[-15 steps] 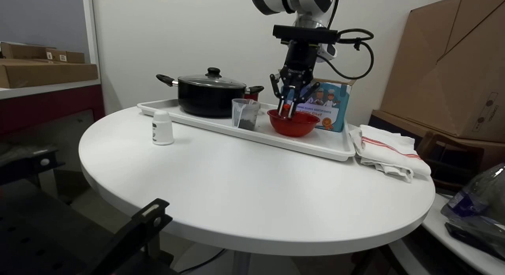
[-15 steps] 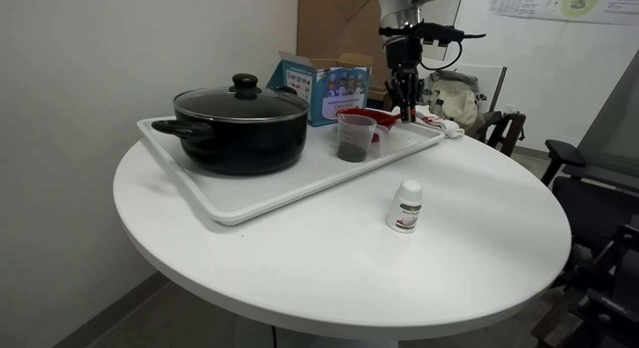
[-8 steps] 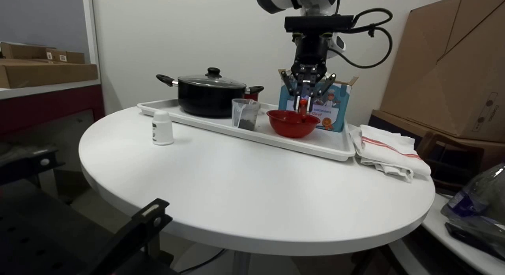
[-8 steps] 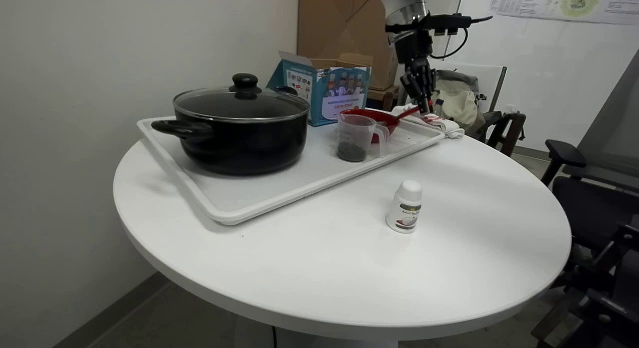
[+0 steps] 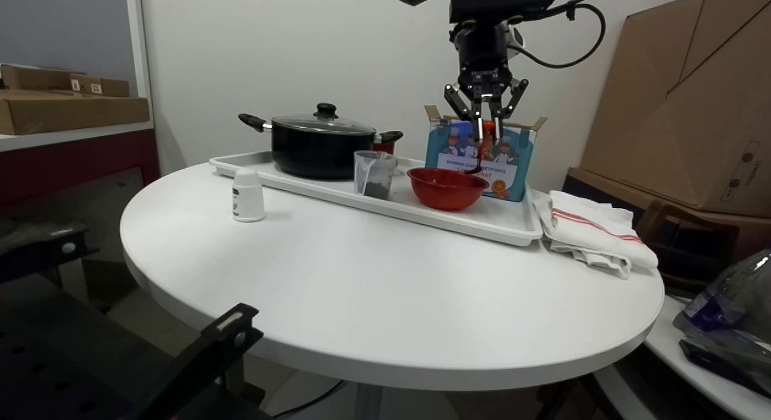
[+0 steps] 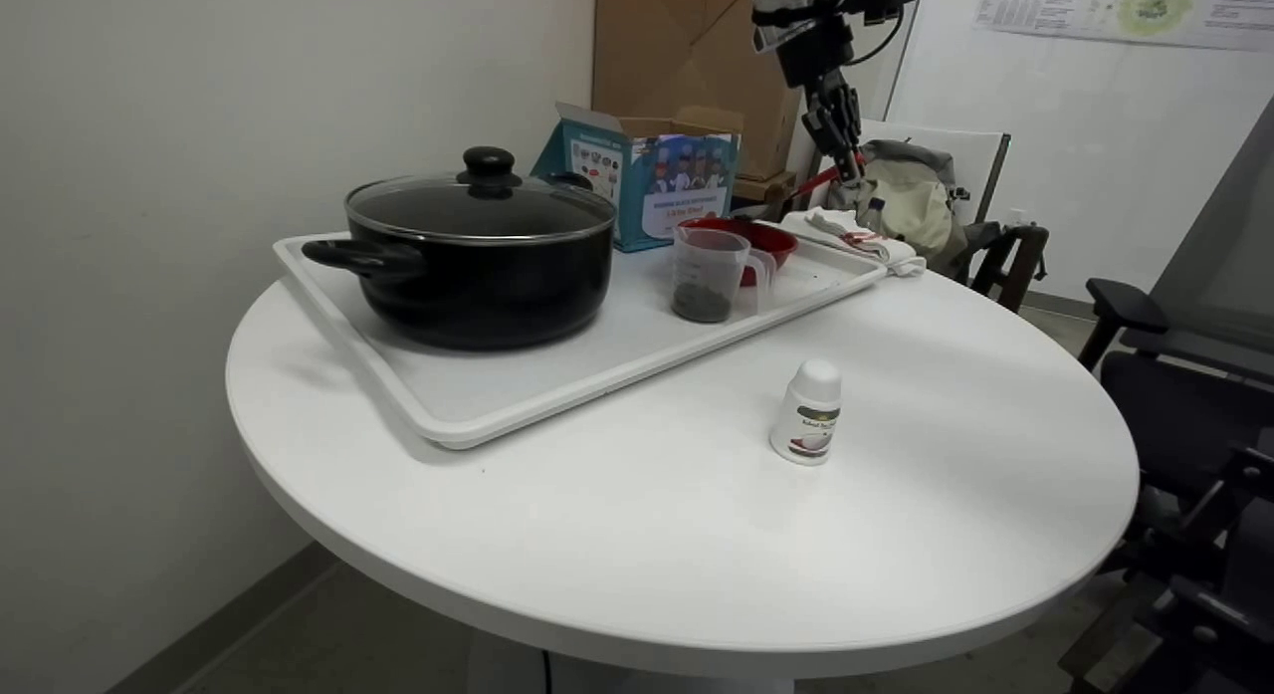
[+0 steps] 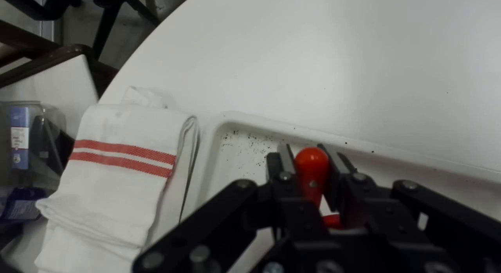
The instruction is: Use the spoon to scoop some of the contents of the red bowl and put them in the colourless container
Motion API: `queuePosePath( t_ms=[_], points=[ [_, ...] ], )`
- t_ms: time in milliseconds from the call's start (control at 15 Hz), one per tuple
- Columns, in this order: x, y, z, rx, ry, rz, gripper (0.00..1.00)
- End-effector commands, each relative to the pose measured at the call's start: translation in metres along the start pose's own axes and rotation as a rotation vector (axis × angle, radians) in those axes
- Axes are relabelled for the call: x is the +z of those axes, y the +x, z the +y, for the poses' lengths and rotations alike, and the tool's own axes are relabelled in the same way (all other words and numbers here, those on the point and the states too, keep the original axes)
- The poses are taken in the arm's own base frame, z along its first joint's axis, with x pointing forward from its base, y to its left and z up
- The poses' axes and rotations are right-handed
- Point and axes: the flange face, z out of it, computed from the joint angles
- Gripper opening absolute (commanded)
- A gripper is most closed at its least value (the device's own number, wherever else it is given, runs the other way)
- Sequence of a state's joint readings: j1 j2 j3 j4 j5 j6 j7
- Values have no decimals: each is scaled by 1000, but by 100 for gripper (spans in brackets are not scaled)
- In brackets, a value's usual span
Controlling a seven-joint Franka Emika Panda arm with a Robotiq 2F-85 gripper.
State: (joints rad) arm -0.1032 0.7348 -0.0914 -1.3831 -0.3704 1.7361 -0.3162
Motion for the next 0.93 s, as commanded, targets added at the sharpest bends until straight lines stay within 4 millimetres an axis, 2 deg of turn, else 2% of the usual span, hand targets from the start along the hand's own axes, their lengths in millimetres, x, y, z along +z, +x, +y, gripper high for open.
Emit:
queuePosePath(
  t_ms=[0,267,667,867],
  points=[
    [-11,8,-7,-89,-84,-50,11],
    [-10,13,-17,-166,-160,-111,11],
    [-3,25,-18,-241,-264,-186,11],
    [2,34,-25,-286,-296,-201,11]
  ],
)
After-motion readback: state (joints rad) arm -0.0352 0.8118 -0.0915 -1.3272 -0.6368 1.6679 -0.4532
